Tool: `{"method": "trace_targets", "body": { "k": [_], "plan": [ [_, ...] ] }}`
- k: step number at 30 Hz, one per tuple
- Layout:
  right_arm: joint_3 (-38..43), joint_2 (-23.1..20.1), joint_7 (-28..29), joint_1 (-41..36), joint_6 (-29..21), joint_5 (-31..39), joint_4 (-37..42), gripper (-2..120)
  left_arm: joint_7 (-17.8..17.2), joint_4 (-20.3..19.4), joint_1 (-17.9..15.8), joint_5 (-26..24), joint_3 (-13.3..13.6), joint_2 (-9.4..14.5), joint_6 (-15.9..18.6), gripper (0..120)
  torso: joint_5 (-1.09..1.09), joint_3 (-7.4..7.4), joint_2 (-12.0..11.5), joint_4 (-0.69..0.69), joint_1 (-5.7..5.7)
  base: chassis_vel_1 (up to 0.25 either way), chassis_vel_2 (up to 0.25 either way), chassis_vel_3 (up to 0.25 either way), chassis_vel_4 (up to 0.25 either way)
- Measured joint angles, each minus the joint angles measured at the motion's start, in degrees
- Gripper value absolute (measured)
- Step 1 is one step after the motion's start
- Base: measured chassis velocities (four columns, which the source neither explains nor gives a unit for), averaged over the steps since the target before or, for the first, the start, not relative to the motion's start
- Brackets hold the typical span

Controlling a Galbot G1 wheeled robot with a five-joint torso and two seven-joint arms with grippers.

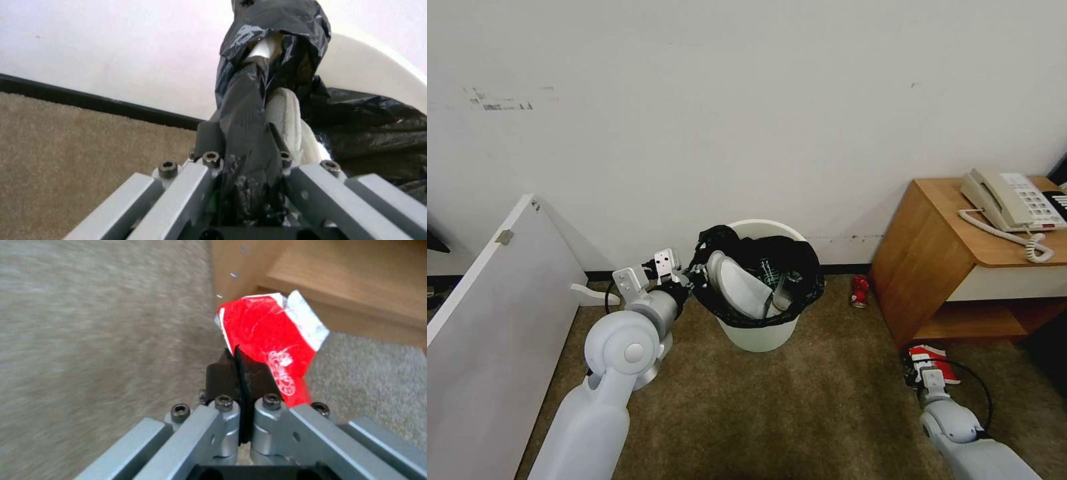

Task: Pick up the trash bin, then pick up the garbage from the floor and place it into the trash bin.

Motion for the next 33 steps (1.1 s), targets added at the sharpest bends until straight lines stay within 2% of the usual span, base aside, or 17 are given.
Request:
{"method": "trace_targets", "body": {
  "k": [16,27,33],
  "plan": [
    [-1.37,-6.22,2.1,-9.64,-1.09,-0.15,17.57,0,-0.21,0.65,-0.26,0.07,-0.01,-0.57,-0.01,4,0.0,0.0,0.0,0.0,0.0,0.0,0.0,0.0,0.0],
    [-1.17,-8.18,2.18,-10.95,-0.89,-1.49,25.1,0,-0.3,0.81,-0.27,0.13,0.04,-0.66,0.0,4,0.0,0.0,0.0,0.0,0.0,0.0,0.0,0.0,0.0],
    [-0.28,-8.87,0.73,-9.63,1.29,-1.76,30.26,0,-0.38,0.83,-0.11,0.09,-0.11,-0.42,0.02,4,-0.01,0.0,0.0,0.0,0.0,0.0,0.0,0.0,0.0]
  ]
}}
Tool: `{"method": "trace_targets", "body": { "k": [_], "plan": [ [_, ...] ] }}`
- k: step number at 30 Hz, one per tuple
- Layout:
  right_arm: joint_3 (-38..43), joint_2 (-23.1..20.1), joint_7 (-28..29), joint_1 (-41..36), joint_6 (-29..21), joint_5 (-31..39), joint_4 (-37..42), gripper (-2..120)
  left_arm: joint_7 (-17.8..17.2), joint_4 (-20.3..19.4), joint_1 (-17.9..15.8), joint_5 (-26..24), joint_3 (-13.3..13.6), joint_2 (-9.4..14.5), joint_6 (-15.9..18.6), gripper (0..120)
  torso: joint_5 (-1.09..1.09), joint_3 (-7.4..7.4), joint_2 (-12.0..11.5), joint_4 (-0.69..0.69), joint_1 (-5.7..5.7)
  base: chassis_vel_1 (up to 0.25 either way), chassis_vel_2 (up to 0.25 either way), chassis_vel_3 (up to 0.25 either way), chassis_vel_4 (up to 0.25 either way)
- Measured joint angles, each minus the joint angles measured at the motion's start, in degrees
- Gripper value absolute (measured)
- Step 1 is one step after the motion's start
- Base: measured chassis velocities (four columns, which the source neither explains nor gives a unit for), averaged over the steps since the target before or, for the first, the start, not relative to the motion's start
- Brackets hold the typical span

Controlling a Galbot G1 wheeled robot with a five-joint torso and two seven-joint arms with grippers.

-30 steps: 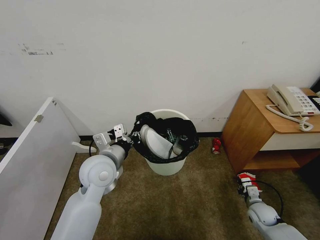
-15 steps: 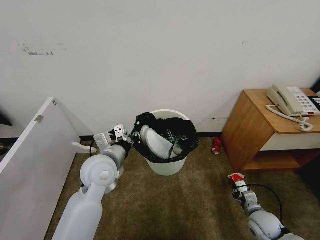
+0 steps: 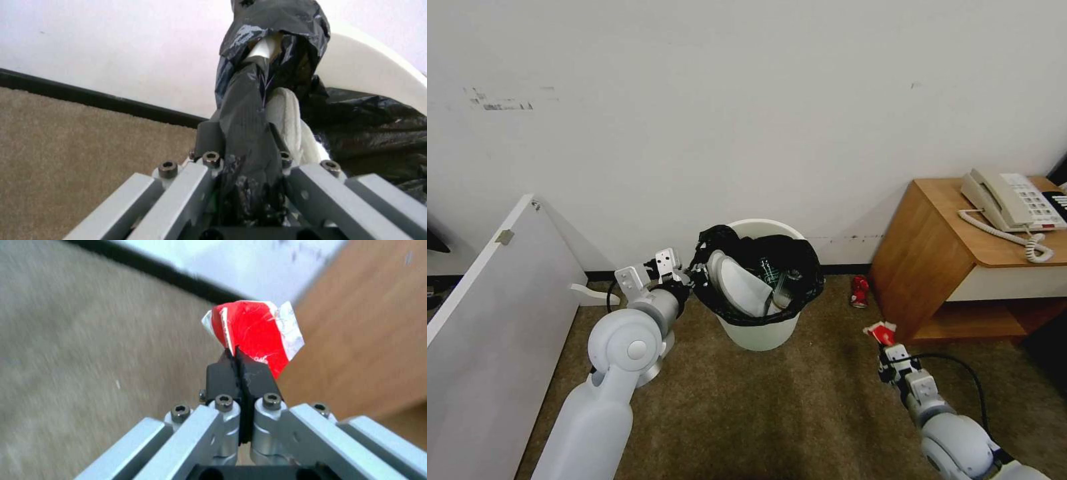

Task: Pick up the trash bin, then pick up the garbage from the floor and place it into the trash bin.

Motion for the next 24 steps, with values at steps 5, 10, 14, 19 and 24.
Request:
{"method": "trace_targets", "body": {
  "k": [5,10,14,19,24],
  "plan": [
    [1.09,0.0,-1.44,0.81,1.16,0.03,2.74,0,0.0,0.18,0.11,0.0,-0.03,0.02,0.02,4,0.0,0.0,0.0,0.0,0.0,0.0,0.0,0.0,0.0],
    [2.35,-0.05,-2.13,2.11,1.83,0.98,6.6,0,-0.04,0.46,0.05,0.0,-0.02,-0.03,0.03,4,0.0,0.0,0.0,0.0,0.0,0.0,0.0,0.0,0.0],
    [3.1,-0.19,-2.57,3.39,2.43,1.26,8.73,0,-0.08,0.63,0.0,0.01,0.0,-0.13,0.04,4,0.0,0.0,0.0,0.0,0.0,0.0,0.0,0.0,0.0],
    [4.07,-0.39,-2.94,4.5,2.97,1.73,10.65,0,-0.09,0.63,0.12,0.01,-0.09,-0.06,0.04,4,0.0,0.0,0.0,0.0,0.0,0.0,0.0,0.0,0.0],
    [4.99,-0.22,-3.72,5.18,3.76,1.97,12.73,0,-0.09,0.77,0.23,0.08,-0.1,-0.04,0.05,4,0.0,0.01,0.0,0.0,0.0,0.0,0.0,0.0,0.0]
  ]
}}
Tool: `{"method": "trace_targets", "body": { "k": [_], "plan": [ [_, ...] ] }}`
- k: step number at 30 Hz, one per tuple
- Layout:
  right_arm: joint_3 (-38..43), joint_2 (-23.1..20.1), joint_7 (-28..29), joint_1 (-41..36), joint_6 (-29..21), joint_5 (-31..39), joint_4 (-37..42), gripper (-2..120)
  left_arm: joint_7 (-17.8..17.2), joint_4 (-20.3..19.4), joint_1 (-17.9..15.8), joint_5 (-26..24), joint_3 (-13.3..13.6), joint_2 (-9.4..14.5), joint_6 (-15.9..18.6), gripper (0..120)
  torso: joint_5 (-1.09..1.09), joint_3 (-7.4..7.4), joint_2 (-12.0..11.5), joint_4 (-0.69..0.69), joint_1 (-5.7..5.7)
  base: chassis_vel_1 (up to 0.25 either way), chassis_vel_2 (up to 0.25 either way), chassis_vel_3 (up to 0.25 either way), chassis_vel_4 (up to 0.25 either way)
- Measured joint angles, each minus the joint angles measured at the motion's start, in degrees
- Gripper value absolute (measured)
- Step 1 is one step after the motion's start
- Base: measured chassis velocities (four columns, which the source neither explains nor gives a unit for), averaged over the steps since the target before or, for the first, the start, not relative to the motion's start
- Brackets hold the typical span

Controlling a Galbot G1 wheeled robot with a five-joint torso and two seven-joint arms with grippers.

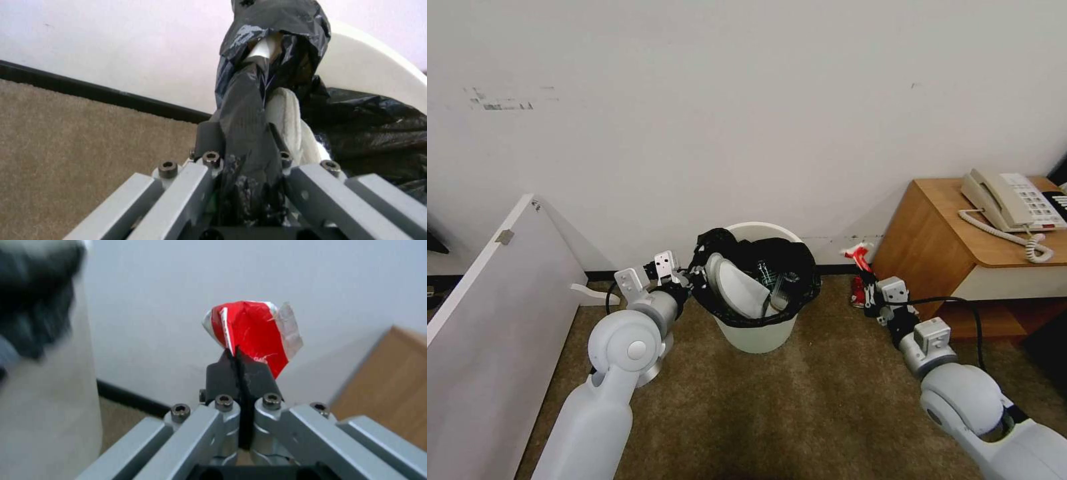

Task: Pick up the trash bin, then pick up the garbage from the floor and place it into the trash bin.

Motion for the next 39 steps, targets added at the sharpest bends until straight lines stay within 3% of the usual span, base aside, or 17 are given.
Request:
{"method": "trace_targets", "body": {
  "k": [8,11,14,19,39],
  "plan": [
    [3.24,-0.82,-3.3,0.21,2.58,1.38,3.36,0,-0.01,0.15,0.03,0.01,0.12,0.04,0.0,4,0.0,0.0,0.0,-0.01,0.0,0.0,0.0,0.0,0.0],
    [3.99,-1.04,-6.14,0.4,5.68,2.68,3.83,0,-0.02,0.23,-0.01,0.02,0.28,-0.08,0.02,4,0.0,0.0,0.0,0.0,0.0,0.0,0.0,0.0,0.0],
    [4.29,-1.13,-11.85,0.46,11.94,3.19,3.18,0,-0.05,0.27,-0.06,0.03,0.38,-0.25,0.03,4,0.0,0.0,0.0,-0.01,0.0,0.0,0.0,0.0,0.0],
    [4.03,-0.84,-17.56,0.55,16.71,4.02,2.54,0,-0.06,0.27,0.17,0.06,0.35,-0.09,0.06,4,0.01,0.0,0.0,0.0,0.0,0.0,0.0,0.0,0.0],
    [2.05,-3.2,-34.25,1.32,25.11,10.47,1.12,0,0.22,2.82,-1.88,-1.18,2.27,0.02,0.66,4,0.0,0.0,0.0,0.0,0.0,0.0,0.0,0.0,0.0]
  ]
}}
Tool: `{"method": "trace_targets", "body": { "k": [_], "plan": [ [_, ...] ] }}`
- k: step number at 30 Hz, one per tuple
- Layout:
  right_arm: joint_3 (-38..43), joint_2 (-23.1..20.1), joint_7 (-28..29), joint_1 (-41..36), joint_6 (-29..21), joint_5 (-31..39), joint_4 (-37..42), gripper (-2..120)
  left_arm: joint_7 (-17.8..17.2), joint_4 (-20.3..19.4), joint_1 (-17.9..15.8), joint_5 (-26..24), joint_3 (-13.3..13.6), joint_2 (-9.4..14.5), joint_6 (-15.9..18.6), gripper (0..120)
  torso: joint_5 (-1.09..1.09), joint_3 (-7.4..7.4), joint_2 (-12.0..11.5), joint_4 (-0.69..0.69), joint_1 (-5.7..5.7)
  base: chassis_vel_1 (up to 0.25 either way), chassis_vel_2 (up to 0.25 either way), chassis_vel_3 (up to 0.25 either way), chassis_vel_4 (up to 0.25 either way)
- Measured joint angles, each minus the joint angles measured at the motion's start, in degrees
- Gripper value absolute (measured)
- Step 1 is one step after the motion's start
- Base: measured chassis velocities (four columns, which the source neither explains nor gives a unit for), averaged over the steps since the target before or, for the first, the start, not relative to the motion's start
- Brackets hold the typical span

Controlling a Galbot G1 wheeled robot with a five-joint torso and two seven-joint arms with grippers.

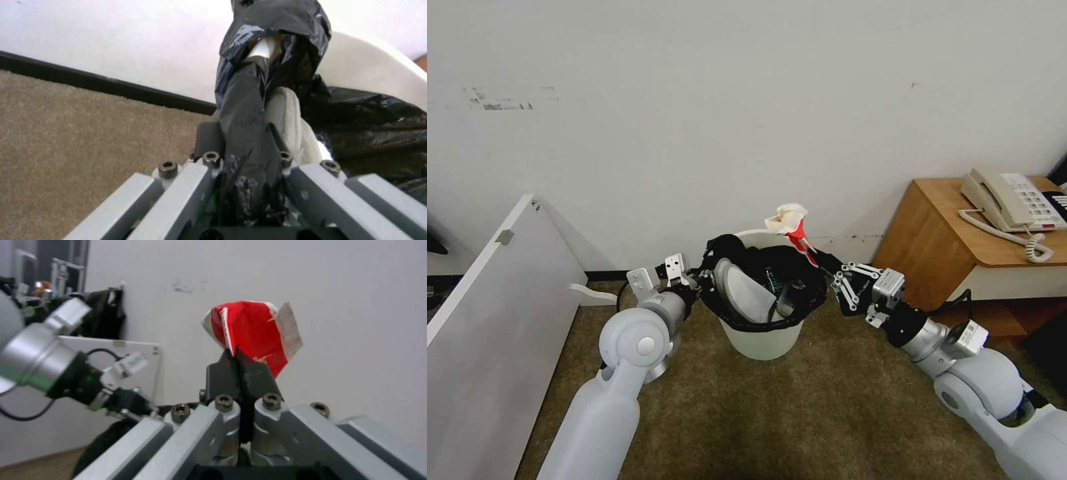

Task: Pick up the trash bin, then pick up the garbage from the floor and place it into the trash bin.

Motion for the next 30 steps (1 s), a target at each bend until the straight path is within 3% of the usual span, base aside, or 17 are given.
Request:
{"method": "trace_targets", "body": {
  "k": [12,30],
  "plan": [
    [-0.99,-1.09,-2.24,-0.04,0.34,0.32,-0.42,0,0.21,1.34,-1.92,-0.59,1.69,-0.23,0.0,4,0.0,0.0,0.0,0.0,0.0,0.0,0.0,0.0,0.0],
    [-1.89,-0.98,-2.07,0.33,-0.31,-0.35,-1.89,0,1.03,1.06,-1.45,-0.49,2.47,-0.89,-0.1,4,0.0,0.0,0.0,0.0,0.0,0.0,0.0,0.0,0.0]
  ]
}}
